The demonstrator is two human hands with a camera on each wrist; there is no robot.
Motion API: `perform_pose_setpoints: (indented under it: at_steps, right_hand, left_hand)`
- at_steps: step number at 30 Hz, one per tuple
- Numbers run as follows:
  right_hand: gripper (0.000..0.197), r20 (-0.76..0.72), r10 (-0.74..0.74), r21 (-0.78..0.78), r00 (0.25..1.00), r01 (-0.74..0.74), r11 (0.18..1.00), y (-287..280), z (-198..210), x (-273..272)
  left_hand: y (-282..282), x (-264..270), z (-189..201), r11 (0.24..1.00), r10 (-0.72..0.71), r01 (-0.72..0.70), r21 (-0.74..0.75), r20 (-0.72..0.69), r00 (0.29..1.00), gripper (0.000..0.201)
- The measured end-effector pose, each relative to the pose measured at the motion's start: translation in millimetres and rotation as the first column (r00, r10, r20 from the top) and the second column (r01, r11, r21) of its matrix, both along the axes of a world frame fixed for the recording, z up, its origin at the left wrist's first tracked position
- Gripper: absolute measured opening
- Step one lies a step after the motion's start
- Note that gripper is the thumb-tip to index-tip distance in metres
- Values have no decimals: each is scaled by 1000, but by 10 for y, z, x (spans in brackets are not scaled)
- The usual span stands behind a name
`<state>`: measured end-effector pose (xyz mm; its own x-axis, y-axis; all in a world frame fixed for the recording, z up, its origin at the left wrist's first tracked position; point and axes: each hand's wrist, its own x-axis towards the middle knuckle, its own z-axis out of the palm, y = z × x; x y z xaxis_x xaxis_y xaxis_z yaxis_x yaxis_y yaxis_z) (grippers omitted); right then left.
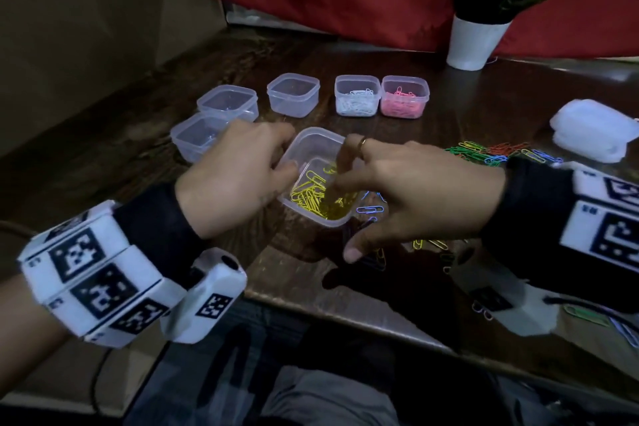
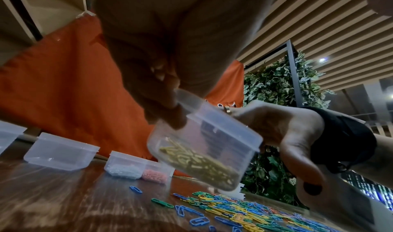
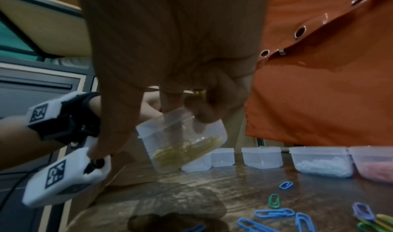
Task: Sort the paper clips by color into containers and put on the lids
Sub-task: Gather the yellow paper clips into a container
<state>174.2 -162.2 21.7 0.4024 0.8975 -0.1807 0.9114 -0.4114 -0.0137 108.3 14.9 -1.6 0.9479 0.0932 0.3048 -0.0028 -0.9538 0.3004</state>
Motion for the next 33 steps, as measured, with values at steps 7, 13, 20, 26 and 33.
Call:
perform_pose_setpoints:
  at_steps: [7, 13, 20, 26, 33]
  right_hand:
    - [79, 33, -36, -130, 999, 40, 991, 73, 8, -9]
    - [63, -183, -108, -141, 977, 82, 987, 143, 28, -18]
    - [19, 144, -98, -75, 985, 110, 991, 295, 32, -26]
    - [28, 107, -20, -63, 994, 27, 998, 385, -48, 36]
    - [6, -139, 38, 144, 990, -18, 989, 250, -58, 196]
  left_hand:
    - [-43, -6, -13, 1000, -8, 7, -18, -48, 999, 37]
    - [-53, 30, -46, 1000, -4, 2, -16, -94, 996, 38]
    - [-87, 87, -45, 999, 5, -12, -47, -160, 987, 30]
    - [-126, 93, -78, 995, -65, 45, -90, -229, 971, 15]
    - [-71, 83, -85, 984, -61, 19, -178, -234, 970, 16]
